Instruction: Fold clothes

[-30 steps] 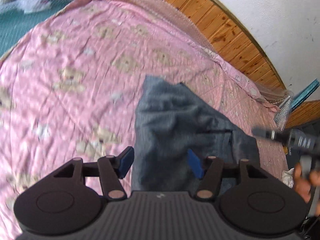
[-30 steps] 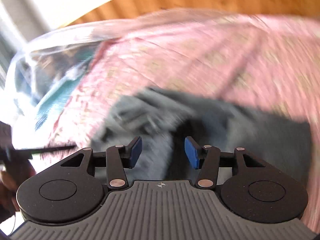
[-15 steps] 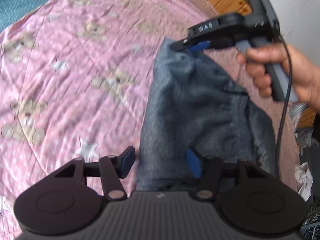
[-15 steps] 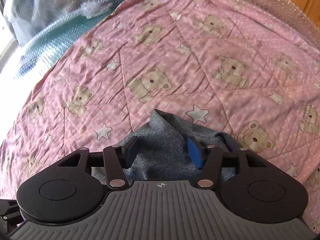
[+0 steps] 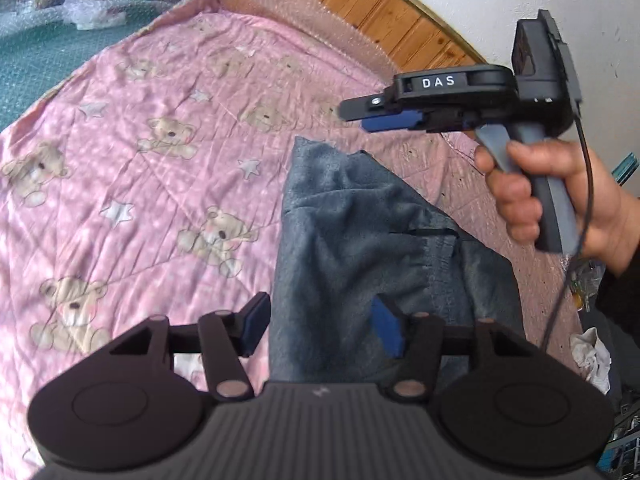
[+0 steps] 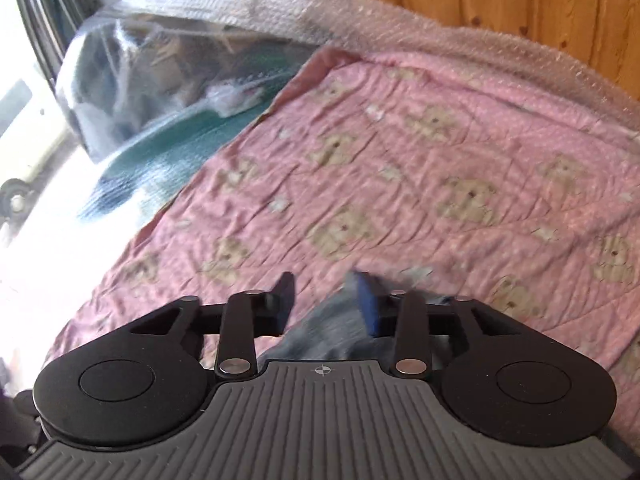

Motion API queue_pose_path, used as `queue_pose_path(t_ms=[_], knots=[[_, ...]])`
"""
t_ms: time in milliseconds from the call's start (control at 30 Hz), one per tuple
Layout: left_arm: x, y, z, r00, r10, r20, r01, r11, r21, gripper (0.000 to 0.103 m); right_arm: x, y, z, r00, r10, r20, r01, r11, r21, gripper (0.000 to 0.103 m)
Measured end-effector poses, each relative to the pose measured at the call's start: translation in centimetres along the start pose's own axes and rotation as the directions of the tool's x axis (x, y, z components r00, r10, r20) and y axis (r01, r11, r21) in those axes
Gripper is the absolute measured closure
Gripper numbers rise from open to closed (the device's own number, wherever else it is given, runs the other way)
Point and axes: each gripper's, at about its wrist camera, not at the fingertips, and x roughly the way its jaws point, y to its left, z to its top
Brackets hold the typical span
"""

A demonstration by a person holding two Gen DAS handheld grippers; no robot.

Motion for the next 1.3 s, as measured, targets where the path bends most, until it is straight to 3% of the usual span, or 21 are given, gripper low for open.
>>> queue_pose_path(t_ms=[100, 200, 233, 267, 300, 367, 533, 633, 767, 833, 867, 900, 1033, 1133, 1200, 1300], knots=[[0.4, 0.4, 0.8, 1.0, 0.0, -0.004, 0.0, 0.999, -0.053, 0.048, 3.0, 1.1, -0.1, 0.996, -0.089, -0.03, 0.088, 0.994, -0.058, 0.039], [2.0, 1.0, 0.0, 0.997, -0.031, -0.069, 0.023, 0.993, -0.115, 0.053, 6.5, 1.0, 0.1, 0.987, -0.133, -0.092, 0.125, 0.988, -0.088, 0.041], [2.5, 1.2, -0.3, 0.995, -0.042, -0.09, 0.029, 0.99, -0.136, 0.066, 7.6, 0.9, 0.0, 0.984, -0.134, -0.118, 0.122, 0.987, -0.102, 0.054], [2.4, 1.1, -0.5, 0.995, -0.039, -0.091, 0.027, 0.991, -0.135, 0.08, 8.5, 0.9, -0.1, 0.978, -0.146, -0.147, 0.129, 0.984, -0.119, 0.095], [2.2, 1.0, -0.7, 0.995, -0.036, -0.09, 0.024, 0.991, -0.132, 0.082, 8.8, 0.7, -0.2, 0.975, -0.154, -0.16, 0.136, 0.983, -0.123, 0.1], [2.0, 0.9, -1.0, 0.996, -0.03, -0.087, 0.019, 0.992, -0.126, 0.089, 8.2, 0.4, 0.1, 0.98, -0.15, -0.134, 0.136, 0.985, -0.107, 0.101], [1.2, 0.5, -1.9, 0.997, -0.014, -0.082, 0.005, 0.994, -0.112, 0.09, 7.4, -0.8, 2.7, 0.975, -0.211, -0.07, 0.204, 0.975, -0.088, 0.103], [0.8, 0.2, -2.5, 0.997, -0.004, -0.078, -0.004, 0.995, -0.103, 0.089, 6.3, -2.2, 4.0, 0.983, -0.179, -0.04, 0.179, 0.984, -0.017, 0.103], [-1.6, 0.0, -1.6, 1.0, 0.014, -0.011, -0.014, 0.998, -0.063, 0.085, 0.7, -3.3, 4.4, 0.991, -0.121, 0.062, 0.115, 0.989, 0.089, 0.084], [-2.8, 0.0, -0.4, 0.999, 0.018, 0.033, -0.017, 0.999, -0.045, 0.08, -3.2, -3.0, 2.9, 0.988, -0.105, 0.111, 0.097, 0.992, 0.081, 0.078], [-3.4, 0.1, 0.2, 0.998, 0.02, 0.056, -0.018, 0.999, -0.037, 0.079, -4.9, -2.7, 1.8, 0.987, -0.106, 0.121, 0.098, 0.993, 0.071, 0.066], [-4.0, 0.1, 0.8, 0.997, 0.022, 0.078, -0.02, 0.999, -0.028, 0.079, -6.4, -2.4, 0.3, 0.985, -0.115, 0.127, 0.108, 0.992, 0.059, 0.062], [-1.3, -1.2, 5.5, 0.993, -0.048, 0.107, 0.049, 0.999, -0.002, 0.075, -8.7, -1.4, -6.7, 0.987, -0.128, 0.101, 0.124, 0.991, 0.044, 0.061], [3.5, -4.0, 8.3, 0.993, -0.1, 0.065, 0.094, 0.992, 0.084, 0.072, -8.1, -0.7, -11.5, 0.988, -0.131, 0.076, 0.128, 0.99, 0.053, 0.062], [7.1, -5.6, 9.8, 0.996, -0.088, 0.003, 0.086, 0.987, 0.139, 0.072, -7.3, -0.3, -14.4, 0.989, -0.135, 0.053, 0.132, 0.99, 0.055, 0.069], [12.5, -7.0, 10.8, 0.996, 0.063, -0.068, -0.047, 0.976, 0.214, 0.076, -6.0, -1.0, -18.5, 0.981, -0.195, 0.001, 0.194, 0.98, 0.051, 0.091]])
